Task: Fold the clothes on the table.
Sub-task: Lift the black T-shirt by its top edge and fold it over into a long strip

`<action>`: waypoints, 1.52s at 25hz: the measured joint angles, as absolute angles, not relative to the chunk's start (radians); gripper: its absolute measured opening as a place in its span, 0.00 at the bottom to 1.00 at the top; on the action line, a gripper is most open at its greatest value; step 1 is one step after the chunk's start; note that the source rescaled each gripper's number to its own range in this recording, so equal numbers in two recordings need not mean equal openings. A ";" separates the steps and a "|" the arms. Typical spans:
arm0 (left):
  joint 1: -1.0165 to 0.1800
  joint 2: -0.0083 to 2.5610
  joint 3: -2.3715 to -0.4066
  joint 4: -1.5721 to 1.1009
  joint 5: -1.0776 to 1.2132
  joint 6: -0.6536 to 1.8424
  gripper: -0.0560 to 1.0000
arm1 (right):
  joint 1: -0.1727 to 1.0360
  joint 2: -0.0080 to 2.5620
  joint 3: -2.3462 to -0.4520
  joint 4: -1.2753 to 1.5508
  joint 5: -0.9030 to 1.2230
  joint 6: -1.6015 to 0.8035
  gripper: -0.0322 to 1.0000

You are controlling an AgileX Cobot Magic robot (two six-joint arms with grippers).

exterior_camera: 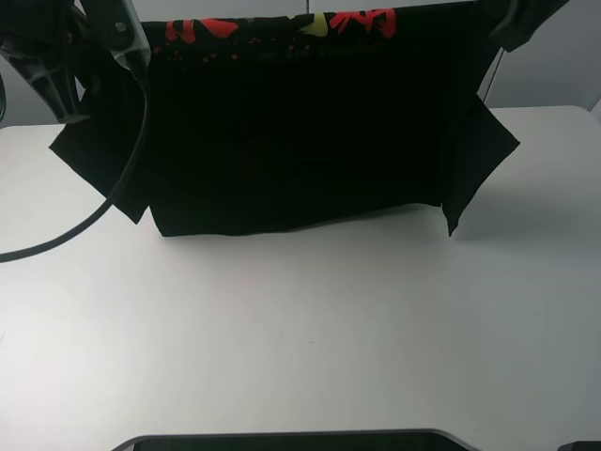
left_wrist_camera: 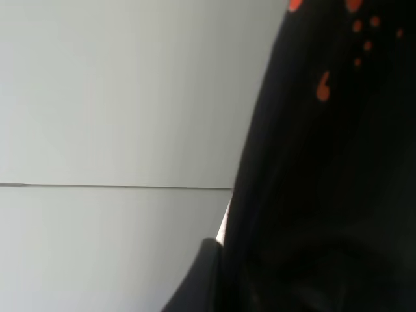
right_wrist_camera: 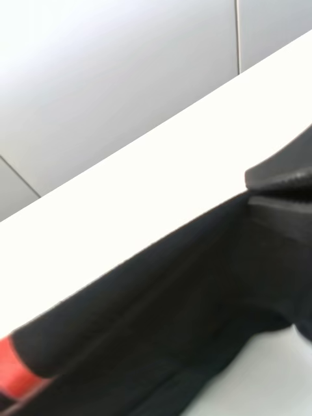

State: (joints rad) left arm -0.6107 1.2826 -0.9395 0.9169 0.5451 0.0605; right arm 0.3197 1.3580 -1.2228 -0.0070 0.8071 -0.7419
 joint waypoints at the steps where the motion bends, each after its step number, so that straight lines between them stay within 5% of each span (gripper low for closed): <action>1: -0.637 1.271 -0.939 0.919 0.581 0.060 0.05 | 0.330 1.337 -1.223 -0.013 0.826 -0.742 0.04; 9: -0.831 1.200 -0.939 0.934 0.811 0.029 0.05 | 0.470 1.237 -1.223 -0.043 1.000 -0.684 0.04; 17: -0.963 1.142 -0.939 0.868 1.015 0.012 0.05 | 0.487 1.237 -1.221 -0.046 1.198 -0.606 0.04; 27: -1.165 1.137 -0.939 0.861 1.135 -0.045 0.05 | 0.602 1.188 -1.221 -0.053 1.208 -0.572 0.04; 34: -1.178 1.137 -0.939 1.065 1.144 -0.139 0.05 | 0.609 1.209 -1.221 -0.174 1.101 -0.548 0.04; 38: -1.073 1.137 -0.939 1.133 1.104 -0.184 0.05 | 0.609 1.274 -1.221 -0.229 1.016 -0.531 0.04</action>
State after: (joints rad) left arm -1.0735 1.1369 -0.9395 1.1327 1.1037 -0.1842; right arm 0.6089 1.2745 -1.2205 -0.2294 1.0163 -0.5314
